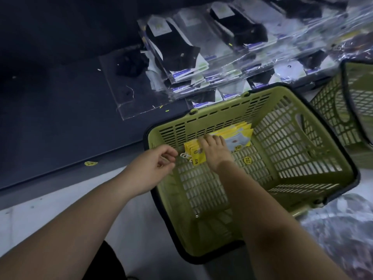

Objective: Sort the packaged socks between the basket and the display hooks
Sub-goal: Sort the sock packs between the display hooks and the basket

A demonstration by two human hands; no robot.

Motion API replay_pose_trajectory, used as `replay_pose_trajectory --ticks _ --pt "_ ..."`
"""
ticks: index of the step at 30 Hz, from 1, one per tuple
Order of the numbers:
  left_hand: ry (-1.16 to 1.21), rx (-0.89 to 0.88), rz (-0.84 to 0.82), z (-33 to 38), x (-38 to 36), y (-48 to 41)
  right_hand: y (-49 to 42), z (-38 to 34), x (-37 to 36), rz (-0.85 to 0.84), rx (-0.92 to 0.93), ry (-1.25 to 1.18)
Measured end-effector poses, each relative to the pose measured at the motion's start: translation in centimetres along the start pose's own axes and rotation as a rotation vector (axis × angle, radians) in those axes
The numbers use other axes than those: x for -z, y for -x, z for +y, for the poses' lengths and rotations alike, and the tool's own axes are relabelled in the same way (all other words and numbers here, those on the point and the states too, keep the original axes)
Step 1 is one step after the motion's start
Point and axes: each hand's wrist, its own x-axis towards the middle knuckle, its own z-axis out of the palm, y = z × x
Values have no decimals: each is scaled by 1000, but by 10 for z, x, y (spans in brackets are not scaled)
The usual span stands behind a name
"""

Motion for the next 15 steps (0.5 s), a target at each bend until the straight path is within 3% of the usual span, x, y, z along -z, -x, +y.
replay_pose_trajectory --ticks 8,12,15 --pt "0 2 -30 -2 -2 -7 -3 -9 -6 65 -64 -29" --pt "-3 5 -45 -3 -6 -11 6 -4 -7 -93 -56 133" --pt "-12 14 -57 -6 -10 -15 17 2 0 -63 -13 173"
